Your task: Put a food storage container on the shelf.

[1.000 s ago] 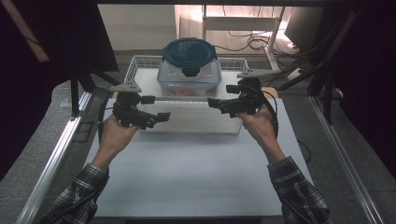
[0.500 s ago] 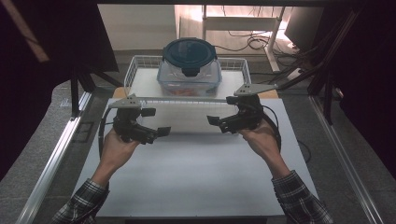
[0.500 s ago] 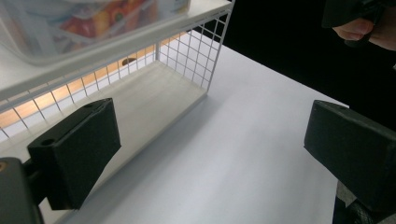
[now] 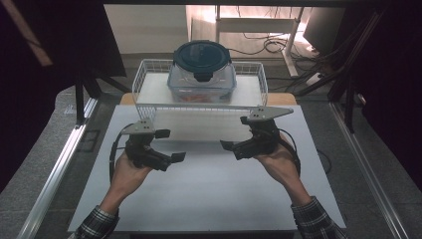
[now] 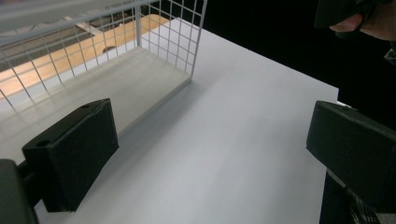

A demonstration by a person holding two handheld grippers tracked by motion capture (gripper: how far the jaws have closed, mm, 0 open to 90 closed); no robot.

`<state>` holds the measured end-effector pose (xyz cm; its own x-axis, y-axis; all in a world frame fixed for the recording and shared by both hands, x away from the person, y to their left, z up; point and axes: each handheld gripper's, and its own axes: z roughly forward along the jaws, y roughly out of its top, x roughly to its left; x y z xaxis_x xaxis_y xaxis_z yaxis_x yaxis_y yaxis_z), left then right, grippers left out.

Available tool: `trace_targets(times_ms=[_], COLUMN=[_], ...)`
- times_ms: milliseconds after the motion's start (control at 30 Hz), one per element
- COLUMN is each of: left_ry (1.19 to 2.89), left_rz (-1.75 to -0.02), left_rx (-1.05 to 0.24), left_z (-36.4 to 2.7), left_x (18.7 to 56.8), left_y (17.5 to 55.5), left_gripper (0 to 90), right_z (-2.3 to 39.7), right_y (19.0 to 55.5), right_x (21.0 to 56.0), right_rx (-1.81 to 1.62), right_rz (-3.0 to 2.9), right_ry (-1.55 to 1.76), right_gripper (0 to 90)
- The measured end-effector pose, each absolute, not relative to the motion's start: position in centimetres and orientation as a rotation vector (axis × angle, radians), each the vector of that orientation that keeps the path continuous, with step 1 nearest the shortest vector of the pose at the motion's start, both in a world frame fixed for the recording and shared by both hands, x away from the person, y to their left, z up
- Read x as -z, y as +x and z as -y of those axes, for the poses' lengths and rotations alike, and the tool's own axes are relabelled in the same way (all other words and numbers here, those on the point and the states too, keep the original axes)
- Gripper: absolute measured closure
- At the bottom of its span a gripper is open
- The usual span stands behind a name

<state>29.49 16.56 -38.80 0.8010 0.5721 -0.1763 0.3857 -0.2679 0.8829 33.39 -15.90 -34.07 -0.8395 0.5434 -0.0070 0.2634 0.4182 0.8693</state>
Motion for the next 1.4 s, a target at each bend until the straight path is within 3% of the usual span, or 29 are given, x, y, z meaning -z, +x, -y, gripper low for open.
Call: trace_targets(times_ms=[1400], left_ry=[1.948], left_rz=[-0.770], left_rx=[-0.213], left_z=[-15.7], left_x=[46.8], left_y=[24.3], left_gripper=[2.4], right_z=[17.6], right_y=[28.9], right_x=[41.6], right_rx=[-1.321], right_rz=[-2.409], right_ry=[0.742], right_gripper=[0.0])
